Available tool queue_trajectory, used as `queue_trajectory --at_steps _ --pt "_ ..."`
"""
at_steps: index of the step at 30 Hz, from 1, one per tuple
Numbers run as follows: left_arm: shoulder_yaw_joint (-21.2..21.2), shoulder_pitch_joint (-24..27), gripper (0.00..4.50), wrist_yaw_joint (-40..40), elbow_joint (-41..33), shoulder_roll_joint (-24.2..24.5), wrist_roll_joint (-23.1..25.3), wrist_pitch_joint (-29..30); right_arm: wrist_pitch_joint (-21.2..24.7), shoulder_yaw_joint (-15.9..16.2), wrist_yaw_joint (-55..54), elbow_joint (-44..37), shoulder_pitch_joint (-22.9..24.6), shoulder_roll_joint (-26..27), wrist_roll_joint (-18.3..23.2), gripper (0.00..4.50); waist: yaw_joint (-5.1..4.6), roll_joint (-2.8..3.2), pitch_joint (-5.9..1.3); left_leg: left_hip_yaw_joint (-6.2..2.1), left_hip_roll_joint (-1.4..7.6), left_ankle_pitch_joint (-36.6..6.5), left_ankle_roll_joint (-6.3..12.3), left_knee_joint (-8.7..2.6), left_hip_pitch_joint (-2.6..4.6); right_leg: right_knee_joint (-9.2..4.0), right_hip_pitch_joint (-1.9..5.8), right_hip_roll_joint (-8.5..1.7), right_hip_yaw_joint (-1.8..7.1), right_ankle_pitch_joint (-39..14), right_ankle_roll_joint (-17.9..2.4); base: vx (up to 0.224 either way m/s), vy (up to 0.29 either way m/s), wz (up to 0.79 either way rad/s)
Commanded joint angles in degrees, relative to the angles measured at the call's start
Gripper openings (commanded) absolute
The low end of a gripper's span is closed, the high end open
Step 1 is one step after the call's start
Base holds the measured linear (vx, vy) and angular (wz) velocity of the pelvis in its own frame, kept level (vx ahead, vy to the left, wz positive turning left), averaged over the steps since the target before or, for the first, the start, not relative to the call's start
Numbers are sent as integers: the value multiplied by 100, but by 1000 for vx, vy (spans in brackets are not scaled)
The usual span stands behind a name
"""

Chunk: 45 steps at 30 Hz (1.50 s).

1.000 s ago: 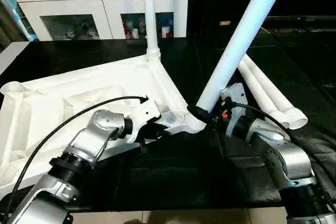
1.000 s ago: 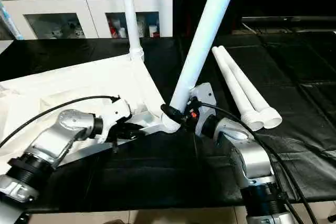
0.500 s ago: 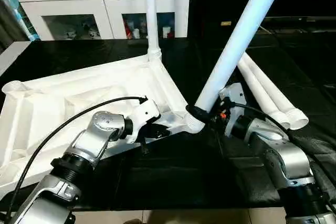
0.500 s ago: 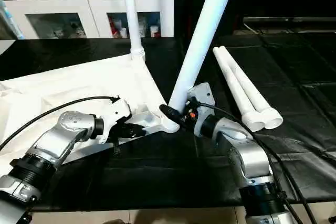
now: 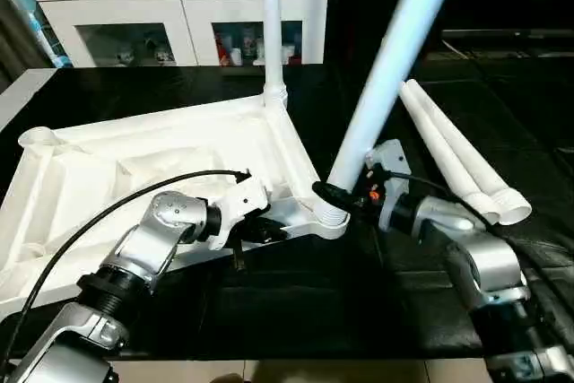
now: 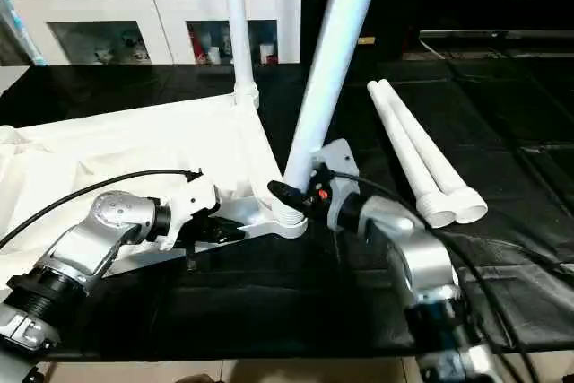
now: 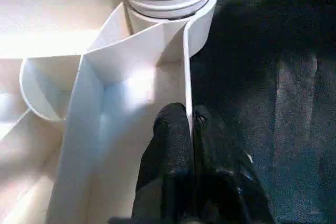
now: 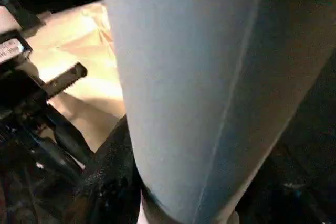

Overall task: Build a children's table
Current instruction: Insert table leg to table base

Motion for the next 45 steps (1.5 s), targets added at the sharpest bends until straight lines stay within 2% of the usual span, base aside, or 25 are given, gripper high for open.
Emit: queue_trajectory --at_steps 1,14,17,21,23,24,25,26,27,29,31,32,33,35,36,37,39,40,41,42,43,45 --pt "-90 27 0 -165 -26 60 75 9 64 94 32 131 -75 -40 -162 192 -11 -68 -385 -63 189 -1125 66 -388 61 -466 273 -458 286 -1620 -905 0 0 0" --pt "-99 35 0 -341 -193 147 54 55 90 345 507 260 -112 -116 -173 192 -18 -64 -387 -63 195 -1149 81 -389 64 -458 273 -453 286 -1542 -941 0 0 0" --pt "-85 33 0 -334 -249 127 25 116 41 176 454 382 -147 22 -23 192 -26 -62 -382 -65 196 -1202 67 -395 68 -469 263 -457 285 -1646 -943 0 0 0" --pt "19 24 0 -267 -227 77 -40 227 -29 -325 183 685 -133 251 300 192 -36 -34 -375 -73 188 -1335 23 -403 72 -498 264 -459 277 -1794 -940 0 0 0" --pt "43 11 0 -244 -192 67 -44 229 -62 -419 142 721 -92 286 355 191 -37 2 -377 -78 195 -1386 0 -409 83 -509 255 -450 274 -1767 -940 0 0 0" --pt "88 -14 0 -205 -137 47 -54 232 -135 -516 102 752 -1 325 388 191 -19 69 -389 -90 198 -1413 -20 -407 92 -486 257 -458 276 -1694 -964 0 0 0" --pt "105 -24 0 -189 -119 40 -61 235 -163 -541 90 756 41 338 384 191 -30 22 -386 -86 201 -1446 -32 -414 85 -495 265 -452 273 -1623 -978 0 0 0" --pt "105 -24 0 -189 -119 40 -61 235 -163 -541 90 756 41 338 384 191 -23 20 -398 -87 198 -1435 -31 -412 90 -482 270 -452 272 -1563 -997 0 0 0" --pt "174 -85 0 -117 -44 -4 -88 261 -318 -560 71 693 241 384 349 191 -18 118 -390 -94 193 -1496 -46 -412 91 -482 265 -454 267 -1532 -1018 0 0 0" --pt "214 -125 0 -50 9 -36 -92 269 -400 -547 86 627 356 403 332 191 -23 83 -381 -80 192 -1567 -34 -413 98 -518 256 -448 268 -1587 -992 0 0 0" --pt "289 -206 0 75 124 -90 -92 274 -637 -443 89 468 606 407 211 191 -7 162 -381 -98 188 -1648 -46 -423 100 -518 256 -454 257 -1704 -964 0 0 0" --pt "306 -222 0 106 147 -102 -86 275 -720 -393 96 440 661 390 154 191 -17 113 -379 -91 185 -1724 -36 -423 104 -544 257 -452 258 -1800 -928 0 0 0" --pt "339 -254 0 178 210 -125 -62 273 -979 -217 42 396 788 308 -99 191 -13 122 -381 -95 178 -1679 -13 -426 89 -541 269 -452 256 -1838 -903 0 0 0" --pt "348 -265 0 191 244 -136 -48 254 -1163 -67 9 379 880 226 -323 191 -16 150 -372 -100 172 -1636 8 -425 75 -541 262 -450 254 -1987 -845 0 0 0" --pt "348 -264 0 202 285 -150 -35 223 -1369 84 -9 358 983 145 -541 191 -22 149 -365 -94 165 -1699 10 -420 89 -567 247 -451 253 -2191 -781 0 0 0" --pt "350 -267 0 206 309 -159 -27 206 -1427 109 -16 350 1010 136 -585 191 -26 183 -354 -94 158 -1758 15 -421 99 -592 237 -456 255 -2409 -722 0 0 0" --pt "350 -265 0 213 328 -172 -16 199 -1483 194 34 333 1021 81 -664 191 -43 172 -344 -104 165 -1901 27 -435 117 -630 222 -454 249 -2649 -659 0 0 0" --pt "349 -263 0 215 336 -180 -8 194 -1517 264 68 330 1013 32 -735 191 -53 135 -348 -116 169 -1941 37 -448 118 -626 232 -449 243 -2698 -635 0 0 0" --pt "349 -263 0 215 336 -180 -8 194 -1518 269 72 330 1011 29 -738 191 -49 153 -349 -121 174 -1947 40 -449 122 -621 227 -450 244 -2692 -636 0 0 0" --pt "344 -251 0 218 326 -188 6 191 -1549 420 211 338 956 -60 -844 191 -50 108 -348 -113 180 -1955 62 -447 128 -625 213 -449 250 -2695 -642 0 0 0" --pt "344 -241 0 214 311 -184 8 193 -1543 462 264 348 925 -72 -858 191 -45 126 -351 -119 182 -1941 60 -448 125 -614 219 -455 252 -2670 -653 0 0 0" --pt "342 -218 0 202 272 -175 7 199 -1524 544 375 375 856 -91 -861 191 -54 52 -348 -101 183 -1856 108 -451 103 -617 224 -453 262 -2579 -671 0 0 0"
